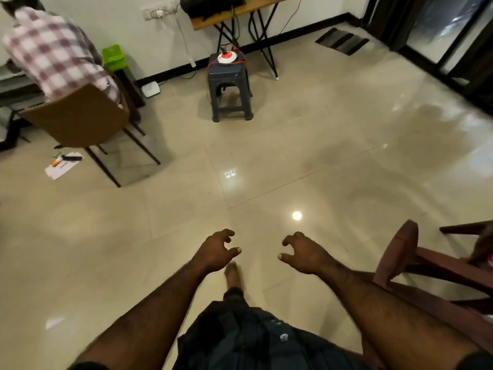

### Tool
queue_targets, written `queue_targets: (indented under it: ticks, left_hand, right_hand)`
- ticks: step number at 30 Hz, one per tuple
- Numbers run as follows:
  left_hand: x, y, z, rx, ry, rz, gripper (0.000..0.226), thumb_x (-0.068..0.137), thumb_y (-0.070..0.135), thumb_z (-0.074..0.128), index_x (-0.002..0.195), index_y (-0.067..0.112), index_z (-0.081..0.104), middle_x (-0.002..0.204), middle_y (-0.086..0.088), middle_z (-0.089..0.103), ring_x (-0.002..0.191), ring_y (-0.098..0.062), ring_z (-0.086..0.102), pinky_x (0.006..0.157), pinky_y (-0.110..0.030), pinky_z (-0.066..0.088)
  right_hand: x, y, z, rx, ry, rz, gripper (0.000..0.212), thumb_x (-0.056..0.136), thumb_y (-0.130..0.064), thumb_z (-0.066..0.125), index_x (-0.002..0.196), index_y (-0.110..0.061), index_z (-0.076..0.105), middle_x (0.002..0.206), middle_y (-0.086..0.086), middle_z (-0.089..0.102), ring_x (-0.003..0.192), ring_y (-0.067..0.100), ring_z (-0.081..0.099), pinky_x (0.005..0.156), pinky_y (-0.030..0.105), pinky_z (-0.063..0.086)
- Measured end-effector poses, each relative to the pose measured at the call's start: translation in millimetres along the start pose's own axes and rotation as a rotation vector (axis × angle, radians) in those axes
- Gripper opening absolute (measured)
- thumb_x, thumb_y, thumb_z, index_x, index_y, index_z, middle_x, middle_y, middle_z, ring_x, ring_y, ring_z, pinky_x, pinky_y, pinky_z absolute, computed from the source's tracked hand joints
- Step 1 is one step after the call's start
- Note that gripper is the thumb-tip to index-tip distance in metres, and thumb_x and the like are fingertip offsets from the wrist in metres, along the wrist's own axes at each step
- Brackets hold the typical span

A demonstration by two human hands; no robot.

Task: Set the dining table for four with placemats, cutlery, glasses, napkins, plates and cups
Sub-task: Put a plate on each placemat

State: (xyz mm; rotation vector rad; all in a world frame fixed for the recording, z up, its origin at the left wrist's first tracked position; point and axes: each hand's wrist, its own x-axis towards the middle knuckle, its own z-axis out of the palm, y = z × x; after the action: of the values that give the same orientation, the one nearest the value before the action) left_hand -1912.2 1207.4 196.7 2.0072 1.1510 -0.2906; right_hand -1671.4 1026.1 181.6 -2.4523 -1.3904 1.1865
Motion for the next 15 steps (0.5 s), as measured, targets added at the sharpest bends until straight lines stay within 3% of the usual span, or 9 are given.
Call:
queue_targets:
  ticks: [4, 15]
  left_hand:
    - [117.1, 45.7, -30.5, 0.039, -0.059, 0.095, 0.06, 0.091, 0.049, 0.076, 0.143, 0.029, 0.056, 0.132, 0.004, 0.064, 0.106, -0.019, 0.068, 0.096, -0.036, 0.054]
    - [368.9, 248.4, -96.2, 0.271, -0.307, 0.375, 0.057, 0.09, 0.053, 0.075, 0.14, 0.032, 0.057, 0.127, 0.008, 0.065, 0.102, -0.016, 0.068, 0.094, -0.035, 0.055]
  right_hand:
    - [70.3, 37.1, -55.3, 0.131, 0.123, 0.087, 0.05, 0.093, -0.061, 0.064, 0.131, -0.029, 0.06, 0.129, -0.004, 0.053, 0.105, 0.016, 0.064, 0.093, 0.033, 0.051]
    - [154.2, 125.2, -176.5, 0.476, 0.431, 0.471, 0.046, 0.094, -0.053, 0.068, 0.132, -0.027, 0.062, 0.13, -0.004, 0.052, 0.102, 0.018, 0.067, 0.09, 0.032, 0.053]
